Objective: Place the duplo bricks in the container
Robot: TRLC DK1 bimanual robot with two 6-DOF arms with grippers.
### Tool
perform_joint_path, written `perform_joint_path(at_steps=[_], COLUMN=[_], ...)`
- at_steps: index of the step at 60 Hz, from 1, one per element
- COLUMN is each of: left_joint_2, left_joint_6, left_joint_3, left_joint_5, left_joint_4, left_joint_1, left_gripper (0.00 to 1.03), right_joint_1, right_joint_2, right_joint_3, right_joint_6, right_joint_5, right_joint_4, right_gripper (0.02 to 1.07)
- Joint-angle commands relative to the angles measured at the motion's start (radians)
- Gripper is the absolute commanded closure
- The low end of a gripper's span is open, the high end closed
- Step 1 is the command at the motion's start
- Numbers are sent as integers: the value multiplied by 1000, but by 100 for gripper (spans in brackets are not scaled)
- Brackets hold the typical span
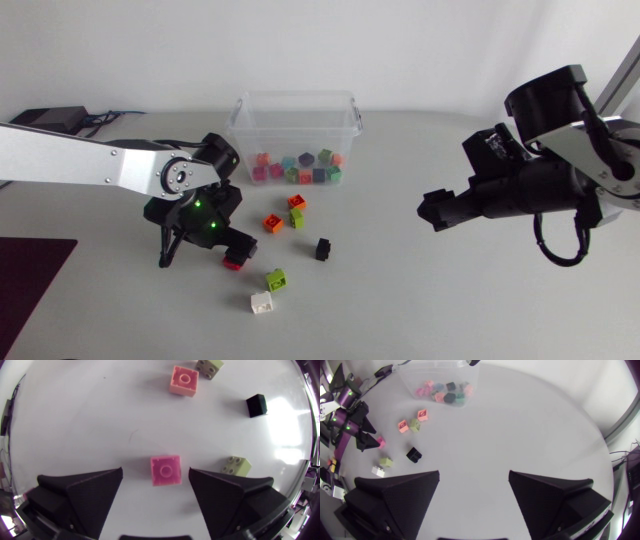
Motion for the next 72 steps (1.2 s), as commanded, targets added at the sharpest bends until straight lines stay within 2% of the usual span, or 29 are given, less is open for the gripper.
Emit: perform_joint_path(at_steps=[1, 16, 24, 26, 32, 37, 40, 44, 48, 51, 52, 58, 66, 72], left_joint_2=[39, 85, 102, 106, 117, 117, 103, 77, 39, -4, -19, -87, -154, -190], left_joint_6=[-21, -13, -16, -16, -5, 1, 19, 36, 59, 73, 76, 94, 103, 103], left_joint_3=[32, 52, 49, 49, 44, 41, 32, 24, 15, 14, 15, 21, 43, 64], left_joint_5=[11, 63, 83, 95, 116, 116, 116, 116, 121, 132, 136, 150, 150, 152], left_joint_4=[-17, -9, 6, 9, 12, 15, 15, 15, 15, 17, 15, 15, 21, 40], left_joint_1=[-4, 4, 12, 19, 28, 31, 30, 31, 33, 35, 39, 44, 47, 53], left_gripper=[17, 32, 53, 61, 67, 72, 73, 74, 74, 74, 74, 74, 74, 74], right_joint_1=[13, 83, 106, 112, 151, 175, 185, 223, 258, 260, 263, 281, 287, 298], right_joint_2=[26, 63, 85, 89, 103, 108, 108, 140, 166, 207, 237, 376, 485, 548], right_joint_3=[17, 31, 38, 40, 46, 32, 3, 18, 25, 46, 65, 147, 204, 252], right_joint_6=[23, 30, 36, 38, 29, 27, -51, -189, -235, -261, -300, -347, -431, -461], right_joint_5=[7, 31, 37, 37, 57, 36, -19, -1, 17, -32, -49, -52, -122, -136], right_joint_4=[9, 4, 3, 3, 7, 32, 118, 104, 110, 93, 52, -48, -31, -40], right_gripper=[7, 7, 7, 7, 7, 7, 7, 7, 7, 7, 7, 7, 7, 7])
